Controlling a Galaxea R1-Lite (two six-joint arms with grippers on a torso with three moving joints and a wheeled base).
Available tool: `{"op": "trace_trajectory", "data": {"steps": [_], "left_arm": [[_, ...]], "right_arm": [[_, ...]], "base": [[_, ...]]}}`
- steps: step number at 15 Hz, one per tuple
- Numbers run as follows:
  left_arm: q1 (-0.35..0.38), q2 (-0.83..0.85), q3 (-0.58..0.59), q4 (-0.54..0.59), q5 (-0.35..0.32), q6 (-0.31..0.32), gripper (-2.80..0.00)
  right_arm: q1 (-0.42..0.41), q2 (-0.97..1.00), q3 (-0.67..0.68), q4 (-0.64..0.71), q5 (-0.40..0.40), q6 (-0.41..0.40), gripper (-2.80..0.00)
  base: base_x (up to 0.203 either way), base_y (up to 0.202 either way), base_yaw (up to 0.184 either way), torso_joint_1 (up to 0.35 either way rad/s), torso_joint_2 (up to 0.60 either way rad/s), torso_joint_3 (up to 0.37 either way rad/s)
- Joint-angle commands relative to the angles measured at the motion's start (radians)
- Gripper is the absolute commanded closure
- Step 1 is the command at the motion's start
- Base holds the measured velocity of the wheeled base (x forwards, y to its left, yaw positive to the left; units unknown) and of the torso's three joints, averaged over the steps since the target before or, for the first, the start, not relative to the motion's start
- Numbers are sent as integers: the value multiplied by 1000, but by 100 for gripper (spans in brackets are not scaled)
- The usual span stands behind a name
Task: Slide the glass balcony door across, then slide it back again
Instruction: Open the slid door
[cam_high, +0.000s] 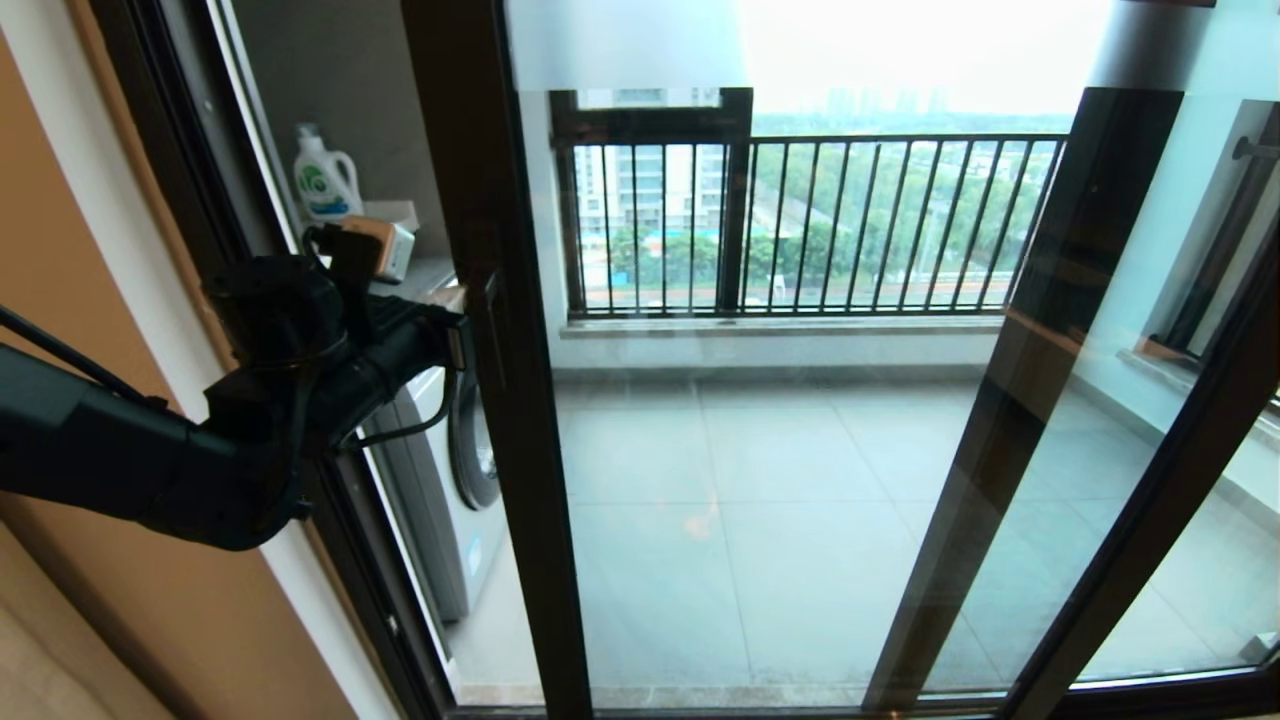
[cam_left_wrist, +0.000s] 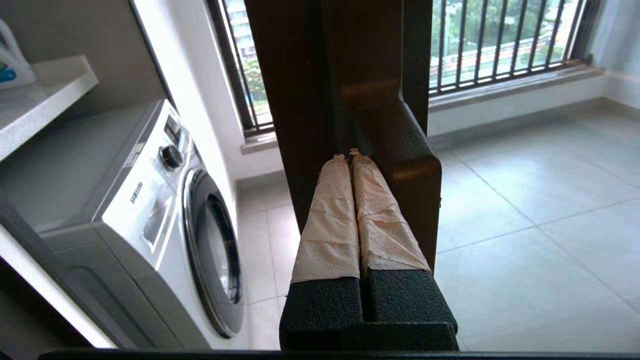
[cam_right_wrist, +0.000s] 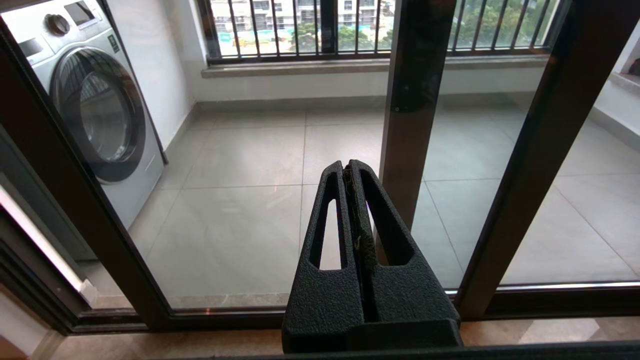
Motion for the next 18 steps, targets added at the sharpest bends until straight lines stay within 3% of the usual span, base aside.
{"op": "trace_trajectory", "data": {"steps": [1,16,18], "left_arm": [[-19,10,-6,-5,-2,1,0],[-157,44,-52,16,49,2,0],[-189,62,-76,16,94,2,0]], "right_arm": [[0,1,9,0,0,-1,0],[0,1,9,0,0,0,0],[0,1,9,0,0,0,0]], "base": [[0,0,0,0,0,0],[0,0,0,0,0,0],[0,0,0,0,0,0]]}}
